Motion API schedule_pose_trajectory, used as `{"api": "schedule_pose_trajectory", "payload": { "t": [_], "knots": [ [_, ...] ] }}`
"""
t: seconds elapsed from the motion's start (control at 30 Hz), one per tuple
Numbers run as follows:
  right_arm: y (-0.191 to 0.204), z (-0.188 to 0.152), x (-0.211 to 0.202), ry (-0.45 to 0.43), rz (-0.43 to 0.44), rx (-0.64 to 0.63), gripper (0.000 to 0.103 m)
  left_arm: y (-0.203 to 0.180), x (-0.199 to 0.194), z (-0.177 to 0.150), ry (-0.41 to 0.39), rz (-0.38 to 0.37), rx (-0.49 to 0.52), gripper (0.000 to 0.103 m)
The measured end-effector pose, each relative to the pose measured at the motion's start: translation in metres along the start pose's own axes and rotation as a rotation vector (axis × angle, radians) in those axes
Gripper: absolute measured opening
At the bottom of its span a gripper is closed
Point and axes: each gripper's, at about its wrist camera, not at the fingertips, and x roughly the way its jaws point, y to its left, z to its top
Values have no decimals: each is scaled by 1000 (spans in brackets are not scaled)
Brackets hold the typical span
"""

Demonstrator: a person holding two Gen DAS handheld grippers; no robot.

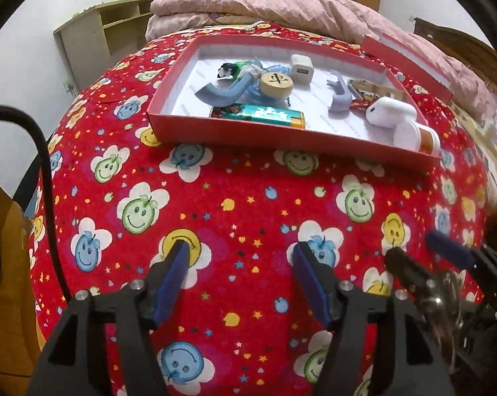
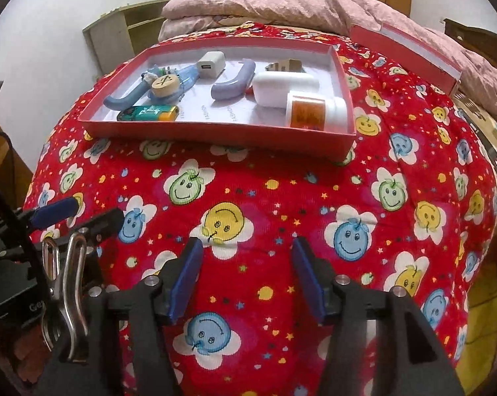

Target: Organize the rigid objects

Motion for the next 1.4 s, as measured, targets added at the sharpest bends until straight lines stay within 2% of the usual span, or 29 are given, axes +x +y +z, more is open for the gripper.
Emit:
{"api": "schedule_pose_trajectory", "payload": {
  "t": [0.53,1.4],
  "knots": [
    [-1,-2,-1,-29,-10,32,59,3,1,-2,18,40,-38,83],
    [1,-4,-2,-39,-22,31,61,2,-5,-10,16,32,-10,85]
  ]
}}
